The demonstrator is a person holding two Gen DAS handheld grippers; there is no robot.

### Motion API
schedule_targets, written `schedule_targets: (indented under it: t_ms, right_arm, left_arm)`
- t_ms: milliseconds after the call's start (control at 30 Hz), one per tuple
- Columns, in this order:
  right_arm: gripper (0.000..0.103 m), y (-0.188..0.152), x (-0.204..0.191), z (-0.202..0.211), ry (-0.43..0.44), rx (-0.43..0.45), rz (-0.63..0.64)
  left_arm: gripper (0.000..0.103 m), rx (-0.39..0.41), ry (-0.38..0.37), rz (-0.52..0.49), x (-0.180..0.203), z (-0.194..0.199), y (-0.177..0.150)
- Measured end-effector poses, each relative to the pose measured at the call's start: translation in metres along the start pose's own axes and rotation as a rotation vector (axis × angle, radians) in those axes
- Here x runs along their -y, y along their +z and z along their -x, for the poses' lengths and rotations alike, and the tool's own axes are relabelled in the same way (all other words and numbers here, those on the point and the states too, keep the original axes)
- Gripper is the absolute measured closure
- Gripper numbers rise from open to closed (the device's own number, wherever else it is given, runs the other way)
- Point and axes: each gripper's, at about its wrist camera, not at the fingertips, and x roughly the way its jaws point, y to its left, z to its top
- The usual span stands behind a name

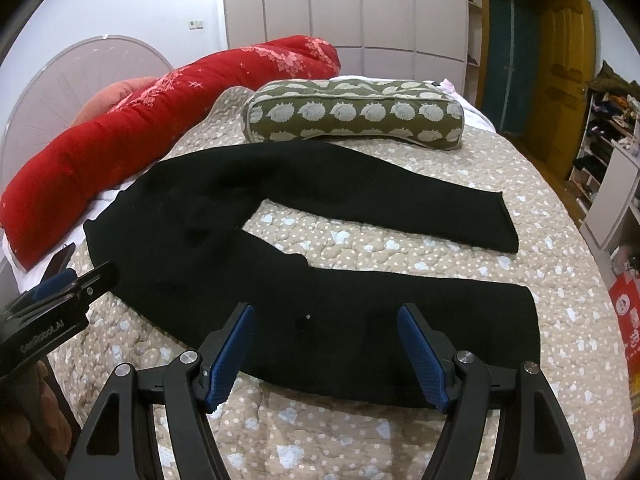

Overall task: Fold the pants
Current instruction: 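Move both tools over the black pants toward the waistband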

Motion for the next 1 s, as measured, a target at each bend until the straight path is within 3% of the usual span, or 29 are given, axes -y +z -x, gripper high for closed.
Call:
schedule_targets:
  t_ms: [767, 1000]
  right_arm:
    - [0.031, -0.005, -0.007, -0.010, 0.015, -0.037, 0.012]
    - [0.031, -0.006, -0.009, -0.013, 0.017, -0.045, 0.026]
  left_arm:
    - [0.020, -0.033, 0.026, 0.038, -0.017, -0.010, 0.002]
    - [0.020, -0.037, 0.060, 0.089, -0.039, -0.012, 0.008]
